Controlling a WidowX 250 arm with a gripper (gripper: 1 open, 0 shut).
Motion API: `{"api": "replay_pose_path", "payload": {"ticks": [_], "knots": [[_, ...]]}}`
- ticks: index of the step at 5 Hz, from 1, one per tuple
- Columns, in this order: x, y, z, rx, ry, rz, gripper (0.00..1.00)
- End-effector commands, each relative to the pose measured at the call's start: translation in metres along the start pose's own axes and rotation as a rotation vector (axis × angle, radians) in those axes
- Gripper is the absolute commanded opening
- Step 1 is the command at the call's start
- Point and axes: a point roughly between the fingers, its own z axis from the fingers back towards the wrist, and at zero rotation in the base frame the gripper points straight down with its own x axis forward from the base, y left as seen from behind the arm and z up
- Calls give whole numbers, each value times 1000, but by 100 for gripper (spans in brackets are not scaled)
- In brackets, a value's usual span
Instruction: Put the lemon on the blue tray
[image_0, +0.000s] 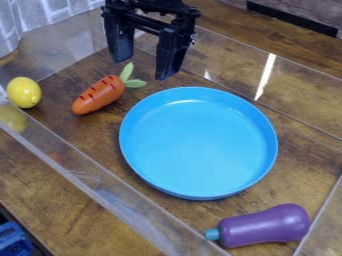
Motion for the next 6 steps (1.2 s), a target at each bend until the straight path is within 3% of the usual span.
{"api": "replay_pose_path", "payload": {"ticks": [1,2,3,5,6], "knots": [[-2,6,-1,0,14,-17,100],[-2,11,-11,1,29,-55,100],[-4,28,-18,4,43,-148,100],[-14,34,-38,10,66,-214,100],[-23,48,-35,14,70,-260,100]]}}
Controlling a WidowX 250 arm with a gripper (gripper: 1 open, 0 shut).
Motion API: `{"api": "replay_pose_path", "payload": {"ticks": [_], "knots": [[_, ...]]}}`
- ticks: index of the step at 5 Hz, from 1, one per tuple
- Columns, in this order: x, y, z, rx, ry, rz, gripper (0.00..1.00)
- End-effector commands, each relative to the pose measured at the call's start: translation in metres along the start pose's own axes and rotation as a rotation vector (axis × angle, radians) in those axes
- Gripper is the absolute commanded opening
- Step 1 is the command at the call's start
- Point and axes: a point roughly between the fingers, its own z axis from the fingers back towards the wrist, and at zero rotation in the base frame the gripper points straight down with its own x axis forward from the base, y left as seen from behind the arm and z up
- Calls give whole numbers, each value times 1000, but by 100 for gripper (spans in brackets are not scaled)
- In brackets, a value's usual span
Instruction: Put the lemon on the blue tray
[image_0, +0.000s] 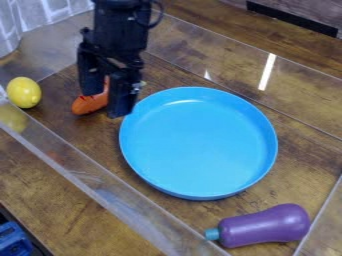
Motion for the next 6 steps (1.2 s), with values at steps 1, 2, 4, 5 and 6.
{"api": "replay_pose_path", "payload": {"ticks": [1,2,4,5,6], "knots": [[-15,19,20,36,-51,-48,100],[-26,53,24,61,-58,-71,100],[-36,90,37,92,-41,-73,100],[-33,90,18,93,-33,-39,100],[-31,92,-3,105,-23,-8,100]]}}
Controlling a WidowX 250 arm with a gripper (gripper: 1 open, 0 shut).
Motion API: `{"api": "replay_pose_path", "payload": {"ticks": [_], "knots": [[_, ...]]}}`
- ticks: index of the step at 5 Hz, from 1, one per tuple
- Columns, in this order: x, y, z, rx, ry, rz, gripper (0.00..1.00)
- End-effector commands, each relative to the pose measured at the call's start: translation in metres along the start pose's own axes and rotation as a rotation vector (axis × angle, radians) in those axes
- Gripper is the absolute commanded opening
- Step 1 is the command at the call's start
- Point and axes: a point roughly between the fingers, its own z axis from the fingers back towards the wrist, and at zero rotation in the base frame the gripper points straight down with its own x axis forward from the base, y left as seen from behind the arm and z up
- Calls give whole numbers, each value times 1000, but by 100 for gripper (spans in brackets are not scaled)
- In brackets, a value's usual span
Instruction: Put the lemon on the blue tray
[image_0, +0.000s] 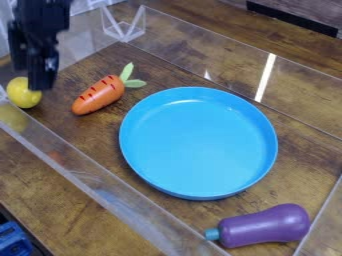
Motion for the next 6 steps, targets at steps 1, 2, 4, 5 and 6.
{"api": "replay_pose_path", "payload": {"ticks": [1,2,4,5,6], "knots": [[4,23,-1,52,-37,-25,100],[3,40,-12,56,-30,-57,100],[-2,61,-30,46,-39,-102,100],[-4,59,-40,37,-45,-120,100],[-4,60,-43,24,-55,-128,100]]}}
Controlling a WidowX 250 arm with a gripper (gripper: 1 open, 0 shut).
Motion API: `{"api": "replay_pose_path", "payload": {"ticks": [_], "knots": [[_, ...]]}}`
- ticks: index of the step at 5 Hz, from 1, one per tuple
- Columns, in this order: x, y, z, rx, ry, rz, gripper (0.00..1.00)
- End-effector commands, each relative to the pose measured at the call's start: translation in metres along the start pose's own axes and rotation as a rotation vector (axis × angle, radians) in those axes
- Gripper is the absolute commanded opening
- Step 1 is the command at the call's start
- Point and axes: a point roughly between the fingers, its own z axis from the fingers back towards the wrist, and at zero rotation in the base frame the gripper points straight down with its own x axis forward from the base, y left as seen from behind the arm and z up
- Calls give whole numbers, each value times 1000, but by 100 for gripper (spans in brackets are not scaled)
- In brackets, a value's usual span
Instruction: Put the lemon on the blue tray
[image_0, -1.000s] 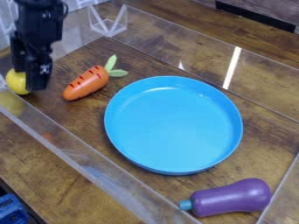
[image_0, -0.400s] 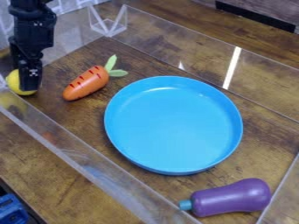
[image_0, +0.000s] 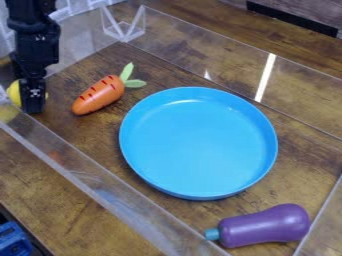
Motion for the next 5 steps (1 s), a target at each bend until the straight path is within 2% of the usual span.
{"api": "replay_pose_path", "payload": {"ticks": [1,2,3,5], "knots": [[-4,8,8,7,-32,19,100],[-9,8,7,-12,-43,42,100],[-3,-3,4,-16,-39,42,0],[-7,3,10,-20,-31,14,0]]}}
